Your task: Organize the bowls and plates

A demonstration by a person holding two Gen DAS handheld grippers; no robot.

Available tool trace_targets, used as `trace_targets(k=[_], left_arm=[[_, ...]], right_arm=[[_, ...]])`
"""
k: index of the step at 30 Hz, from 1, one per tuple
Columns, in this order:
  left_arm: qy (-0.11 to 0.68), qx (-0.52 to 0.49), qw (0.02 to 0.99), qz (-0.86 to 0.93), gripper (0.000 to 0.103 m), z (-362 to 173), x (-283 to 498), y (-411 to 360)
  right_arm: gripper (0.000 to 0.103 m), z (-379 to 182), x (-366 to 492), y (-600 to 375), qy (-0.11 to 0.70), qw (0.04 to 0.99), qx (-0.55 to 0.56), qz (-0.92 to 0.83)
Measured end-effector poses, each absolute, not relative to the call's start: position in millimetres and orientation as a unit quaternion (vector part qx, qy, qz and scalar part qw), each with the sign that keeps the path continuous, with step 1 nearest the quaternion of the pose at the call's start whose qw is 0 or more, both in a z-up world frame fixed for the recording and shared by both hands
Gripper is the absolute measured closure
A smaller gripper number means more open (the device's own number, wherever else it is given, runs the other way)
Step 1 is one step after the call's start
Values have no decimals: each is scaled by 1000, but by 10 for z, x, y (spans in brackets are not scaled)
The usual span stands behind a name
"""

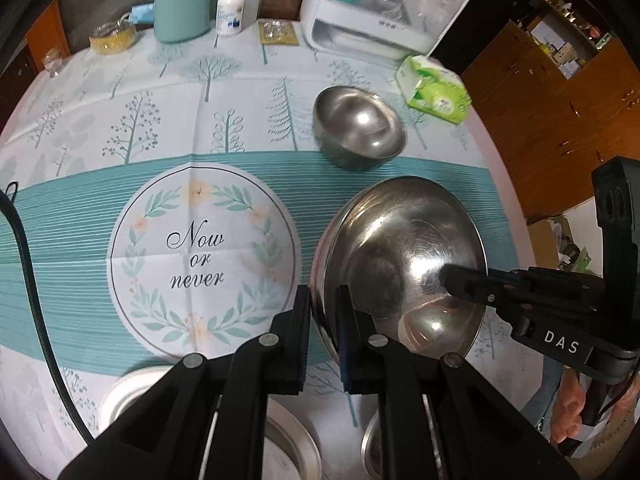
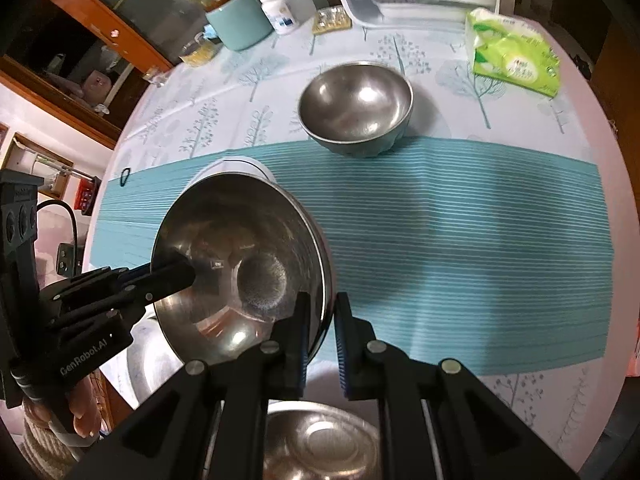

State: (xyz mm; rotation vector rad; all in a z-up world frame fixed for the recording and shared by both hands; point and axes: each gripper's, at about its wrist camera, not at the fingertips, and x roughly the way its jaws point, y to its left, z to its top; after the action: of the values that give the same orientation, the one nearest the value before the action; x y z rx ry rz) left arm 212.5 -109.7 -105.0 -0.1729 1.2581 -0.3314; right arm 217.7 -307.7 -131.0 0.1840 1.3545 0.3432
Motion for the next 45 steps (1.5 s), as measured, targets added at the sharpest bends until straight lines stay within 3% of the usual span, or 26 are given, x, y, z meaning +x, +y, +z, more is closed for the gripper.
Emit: trace_targets(k=[15, 45], left_arm=[[579, -75, 792, -180, 92, -807, 1256, -1467], [656, -41, 739, -146, 91, -1572, 695, -1746]], right_arm=[[91, -1002, 1337, -3476, 602, 776, 81, 169], [91, -1727, 788, -3475, 670, 723, 32, 165]])
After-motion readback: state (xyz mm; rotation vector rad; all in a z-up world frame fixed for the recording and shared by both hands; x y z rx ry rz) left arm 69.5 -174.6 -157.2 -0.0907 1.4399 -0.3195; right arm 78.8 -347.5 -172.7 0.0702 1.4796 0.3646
